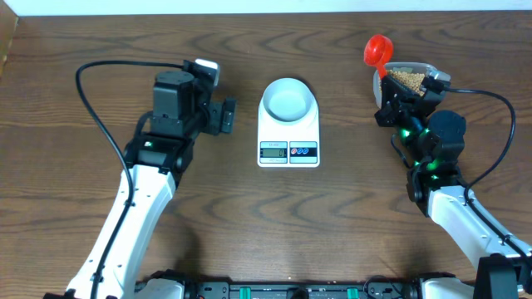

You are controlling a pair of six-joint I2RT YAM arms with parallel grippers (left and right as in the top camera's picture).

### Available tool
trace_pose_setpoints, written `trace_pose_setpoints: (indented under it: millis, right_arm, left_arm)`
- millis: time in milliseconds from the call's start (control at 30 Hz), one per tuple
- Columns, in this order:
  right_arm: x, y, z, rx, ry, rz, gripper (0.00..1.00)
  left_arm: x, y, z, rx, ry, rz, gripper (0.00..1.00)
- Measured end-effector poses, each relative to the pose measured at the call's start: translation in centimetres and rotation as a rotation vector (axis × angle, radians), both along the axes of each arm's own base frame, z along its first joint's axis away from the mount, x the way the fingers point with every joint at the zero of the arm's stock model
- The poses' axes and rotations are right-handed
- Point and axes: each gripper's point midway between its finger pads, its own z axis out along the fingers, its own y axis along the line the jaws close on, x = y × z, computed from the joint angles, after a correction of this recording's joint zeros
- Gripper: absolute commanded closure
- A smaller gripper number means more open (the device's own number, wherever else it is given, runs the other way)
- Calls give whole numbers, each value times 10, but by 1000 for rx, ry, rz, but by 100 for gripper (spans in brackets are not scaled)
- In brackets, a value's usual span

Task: Scoop item into bowl and weigh 50g on scale

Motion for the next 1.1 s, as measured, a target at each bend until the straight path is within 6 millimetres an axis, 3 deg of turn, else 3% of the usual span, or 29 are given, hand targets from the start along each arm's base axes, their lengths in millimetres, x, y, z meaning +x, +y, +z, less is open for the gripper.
trace_pose_setpoints:
  millis: [400, 667, 767, 900, 1100]
  right_arm:
    - [0, 0, 0, 0, 0, 0, 99]
    - [0, -1, 0, -1, 0, -5, 99]
    - [0, -1, 0, -1, 0, -7, 99]
    - [0, -1, 0, -1, -1, -8, 99]
    - [1, -5, 0, -3, -1, -28, 99]
  left_arm:
    - [-15, 26, 26, -122, -27, -4, 5]
    - [-43, 17, 10, -120, 97, -146, 4]
    - [-55, 14, 14, -79, 134, -209, 4]
    - [-52, 13, 30, -36, 90, -258, 4]
    - [-57, 13, 27, -21, 107, -276, 4]
